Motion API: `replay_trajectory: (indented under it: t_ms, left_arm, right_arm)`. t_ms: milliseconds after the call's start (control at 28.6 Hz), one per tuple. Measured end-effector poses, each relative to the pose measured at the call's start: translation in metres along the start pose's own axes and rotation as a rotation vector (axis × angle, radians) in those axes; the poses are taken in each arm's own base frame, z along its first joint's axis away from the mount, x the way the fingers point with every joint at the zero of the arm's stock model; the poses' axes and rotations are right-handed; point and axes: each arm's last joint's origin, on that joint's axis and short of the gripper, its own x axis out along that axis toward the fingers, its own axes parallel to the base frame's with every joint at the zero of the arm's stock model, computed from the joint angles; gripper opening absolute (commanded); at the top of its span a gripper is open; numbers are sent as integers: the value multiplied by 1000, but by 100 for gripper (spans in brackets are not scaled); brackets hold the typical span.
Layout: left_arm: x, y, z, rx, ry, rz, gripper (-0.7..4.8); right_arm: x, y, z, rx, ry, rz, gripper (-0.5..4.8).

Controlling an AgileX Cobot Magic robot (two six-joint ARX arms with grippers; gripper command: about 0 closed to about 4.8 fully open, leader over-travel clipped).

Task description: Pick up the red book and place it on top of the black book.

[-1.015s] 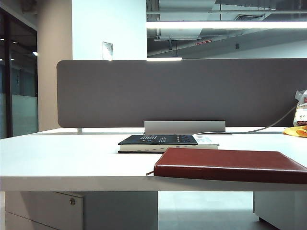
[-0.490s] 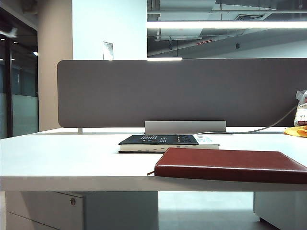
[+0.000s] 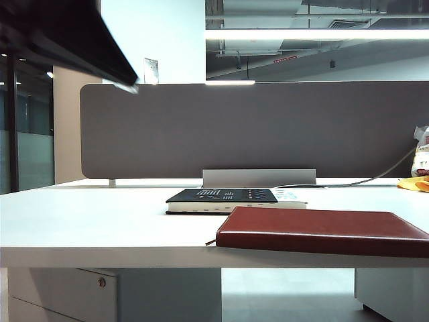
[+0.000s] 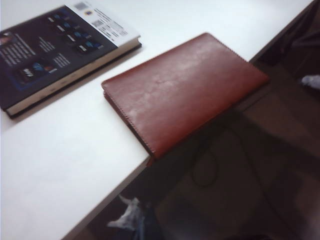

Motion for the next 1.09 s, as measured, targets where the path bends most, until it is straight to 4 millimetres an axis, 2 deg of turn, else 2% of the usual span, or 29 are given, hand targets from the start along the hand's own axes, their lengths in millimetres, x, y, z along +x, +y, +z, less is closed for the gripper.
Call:
replay_trajectory:
  t_ms: [175, 350, 525, 770, 840, 945, 1085]
  left_arm:
    - [16, -7, 0, 18, 14, -28, -6]
    - [18, -7, 0, 17, 18, -26, -6]
    - [18, -7, 0, 17, 18, -25, -6]
    - [18, -7, 0, 17, 18, -26, -6]
    - [18, -7, 0, 17, 17, -25, -6]
    - [18, -7, 0, 17, 17, -25, -6]
    - [18, -7, 0, 17, 17, -25, -6]
  right_arm:
    - [-2, 9, -1, -58, 56, 42, 479]
    - [-14, 42, 7, -167, -14, 156, 479]
    - [-14, 60, 14, -160, -93, 163, 479]
    - [21, 83, 16, -145, -32, 35, 479]
    - [37, 80, 14, -102, 27, -7, 479]
    - [56, 66, 8, -47, 161, -62, 479]
    - [66, 65, 4, -35, 225, -49, 479]
